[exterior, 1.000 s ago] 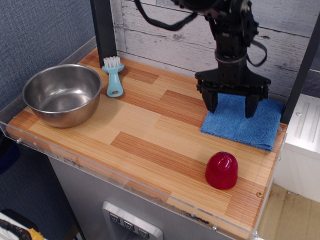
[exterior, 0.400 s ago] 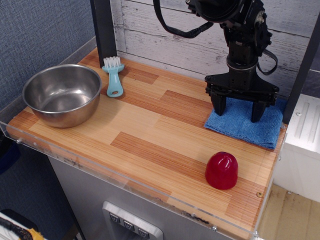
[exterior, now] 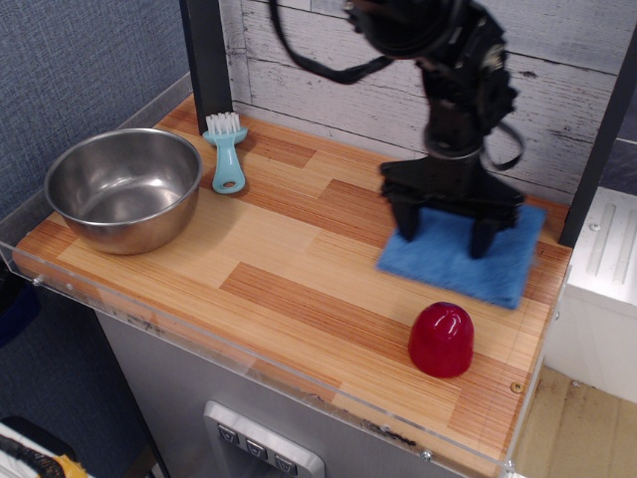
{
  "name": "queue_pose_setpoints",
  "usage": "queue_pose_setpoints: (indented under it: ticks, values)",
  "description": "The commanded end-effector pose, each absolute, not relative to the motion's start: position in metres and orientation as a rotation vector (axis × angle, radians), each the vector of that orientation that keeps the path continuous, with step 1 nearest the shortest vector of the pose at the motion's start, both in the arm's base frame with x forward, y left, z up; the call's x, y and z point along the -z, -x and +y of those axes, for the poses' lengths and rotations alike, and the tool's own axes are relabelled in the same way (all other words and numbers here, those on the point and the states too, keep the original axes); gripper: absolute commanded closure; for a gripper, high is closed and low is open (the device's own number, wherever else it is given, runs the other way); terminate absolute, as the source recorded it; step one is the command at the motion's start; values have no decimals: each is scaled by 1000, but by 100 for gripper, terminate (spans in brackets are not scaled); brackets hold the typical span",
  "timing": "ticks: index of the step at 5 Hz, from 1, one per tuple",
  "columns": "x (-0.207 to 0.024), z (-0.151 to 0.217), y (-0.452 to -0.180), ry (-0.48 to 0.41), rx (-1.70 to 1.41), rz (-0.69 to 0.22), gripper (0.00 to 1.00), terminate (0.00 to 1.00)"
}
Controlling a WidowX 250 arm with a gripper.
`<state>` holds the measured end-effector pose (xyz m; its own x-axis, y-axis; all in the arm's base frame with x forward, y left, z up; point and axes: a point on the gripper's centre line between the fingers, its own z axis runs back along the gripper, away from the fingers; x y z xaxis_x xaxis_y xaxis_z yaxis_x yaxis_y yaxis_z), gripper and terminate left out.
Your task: Move the blue cloth to the bottom middle of the table.
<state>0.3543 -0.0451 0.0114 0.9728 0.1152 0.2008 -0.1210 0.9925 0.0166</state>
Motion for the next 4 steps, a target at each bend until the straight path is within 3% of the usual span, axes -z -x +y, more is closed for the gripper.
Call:
queue_pose_setpoints:
  ticks: [1,4]
  values:
    - [-31,6,-336,-72,-201,-231,0,0]
    - [-17,59,-304,-139,-194,-218,0,0]
